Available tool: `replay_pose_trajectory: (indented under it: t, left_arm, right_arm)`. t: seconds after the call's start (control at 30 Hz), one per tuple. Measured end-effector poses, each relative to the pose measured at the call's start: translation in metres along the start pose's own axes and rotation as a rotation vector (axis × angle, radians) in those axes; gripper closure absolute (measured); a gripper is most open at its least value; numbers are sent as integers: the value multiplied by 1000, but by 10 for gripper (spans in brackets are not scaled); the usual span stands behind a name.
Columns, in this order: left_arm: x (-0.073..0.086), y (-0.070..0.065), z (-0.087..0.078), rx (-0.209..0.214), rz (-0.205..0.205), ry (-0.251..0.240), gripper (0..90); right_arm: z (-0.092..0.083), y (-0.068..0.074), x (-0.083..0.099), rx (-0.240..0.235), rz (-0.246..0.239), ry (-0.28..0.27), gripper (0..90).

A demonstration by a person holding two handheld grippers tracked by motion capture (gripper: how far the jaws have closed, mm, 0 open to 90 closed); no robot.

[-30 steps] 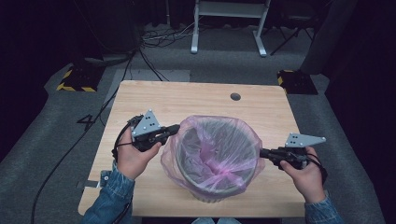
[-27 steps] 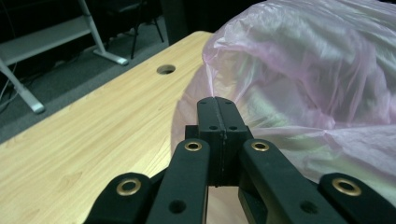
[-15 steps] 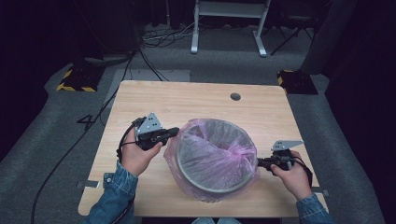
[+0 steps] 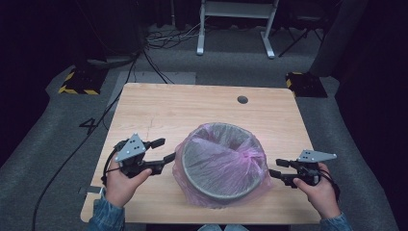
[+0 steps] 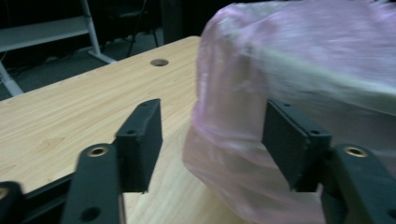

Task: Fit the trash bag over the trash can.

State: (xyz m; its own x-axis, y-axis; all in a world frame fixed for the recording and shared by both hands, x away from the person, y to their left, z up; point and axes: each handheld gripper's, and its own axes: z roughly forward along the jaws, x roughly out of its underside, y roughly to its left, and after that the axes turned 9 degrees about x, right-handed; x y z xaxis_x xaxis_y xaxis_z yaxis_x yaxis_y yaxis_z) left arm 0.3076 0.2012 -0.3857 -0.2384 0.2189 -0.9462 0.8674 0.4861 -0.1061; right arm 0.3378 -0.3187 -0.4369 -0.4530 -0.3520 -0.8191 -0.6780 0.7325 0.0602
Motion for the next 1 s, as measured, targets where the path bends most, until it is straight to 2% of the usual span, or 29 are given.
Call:
replay_pose_trajectory:
  t: [0.13,0.27,0.3,0.33,0.37,0.5,0.57,0.7,0.77,0.83,0.87,0.9,1.0]
  left_arm:
    - [5,-22,-2,60,19,19,286]
    - [9,-38,9,132,44,52,239]
    - [10,-42,13,149,55,69,232]
    - [10,-43,15,153,63,73,219]
    - [11,-44,17,158,65,82,211]
    - [13,-44,25,169,69,89,190]
    - [11,-45,28,175,79,92,181]
    - [7,-46,31,191,99,92,182]
    - [7,-46,32,219,111,111,249]
    - [6,-46,33,216,124,123,283]
    - [6,-46,32,211,142,139,346]
    - [7,-47,32,208,152,144,473]
    - [5,-46,29,203,150,147,723]
  right_arm:
    - [-11,19,-14,-47,-73,-43,320]
    - [-11,40,-25,-100,-161,-42,316]
    - [-10,44,-27,-105,-181,-30,376]
    - [-9,48,-30,-113,-208,-13,513]
    - [-8,49,-31,-120,-218,-8,555]
    - [-8,52,-34,-141,-210,-13,847]
    - [-8,56,-35,-154,-207,-23,898]
    - [-13,69,-36,-176,-242,-23,900]
    - [-16,75,-37,-192,-261,-28,900]
    - [-19,80,-37,-201,-275,-33,900]
    - [-21,82,-37,-204,-277,-34,900]
    - [-22,82,-38,-202,-282,-34,900]
    - [-23,81,-36,-201,-275,-37,900]
